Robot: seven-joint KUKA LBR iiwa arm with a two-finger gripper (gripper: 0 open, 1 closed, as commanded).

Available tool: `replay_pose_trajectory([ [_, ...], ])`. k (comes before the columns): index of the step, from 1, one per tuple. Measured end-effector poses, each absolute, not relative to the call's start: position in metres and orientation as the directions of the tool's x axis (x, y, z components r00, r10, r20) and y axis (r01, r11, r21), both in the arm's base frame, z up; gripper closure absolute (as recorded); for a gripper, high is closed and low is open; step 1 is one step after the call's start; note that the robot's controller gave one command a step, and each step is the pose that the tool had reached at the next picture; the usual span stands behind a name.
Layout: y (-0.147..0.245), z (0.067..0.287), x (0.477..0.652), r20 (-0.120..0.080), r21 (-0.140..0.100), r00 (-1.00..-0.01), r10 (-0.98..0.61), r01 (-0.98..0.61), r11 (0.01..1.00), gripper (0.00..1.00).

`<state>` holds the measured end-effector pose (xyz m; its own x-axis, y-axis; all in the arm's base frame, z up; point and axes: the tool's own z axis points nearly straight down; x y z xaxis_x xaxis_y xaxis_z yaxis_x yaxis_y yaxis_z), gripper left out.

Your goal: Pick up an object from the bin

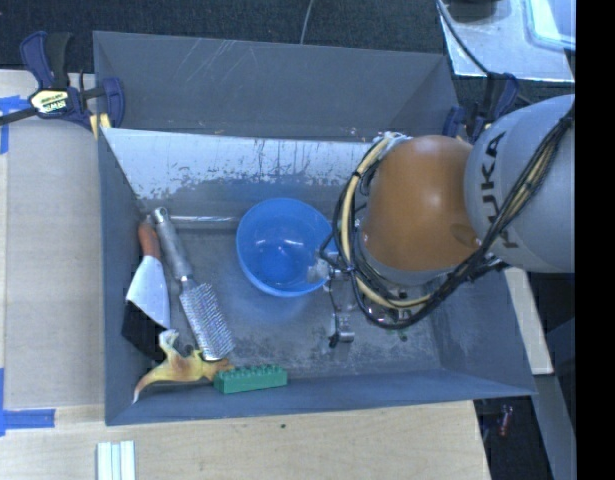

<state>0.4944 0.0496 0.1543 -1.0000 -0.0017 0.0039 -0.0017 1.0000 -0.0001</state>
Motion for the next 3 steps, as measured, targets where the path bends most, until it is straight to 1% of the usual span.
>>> replay_pose_trajectory([
  [1,0.050,0.157,0.496,-0.002,0.001,-1.000,0.000,0.000,1.000,0.00],
  [2,0.090,0.090,0.517,-0.006,0.000,-0.992,-0.129,-0.129,0.992,0.00],
  [3,0.107,0.117,0.517,-0.007,-0.002,-0.984,-0.177,-0.177,0.984,0.00],
])
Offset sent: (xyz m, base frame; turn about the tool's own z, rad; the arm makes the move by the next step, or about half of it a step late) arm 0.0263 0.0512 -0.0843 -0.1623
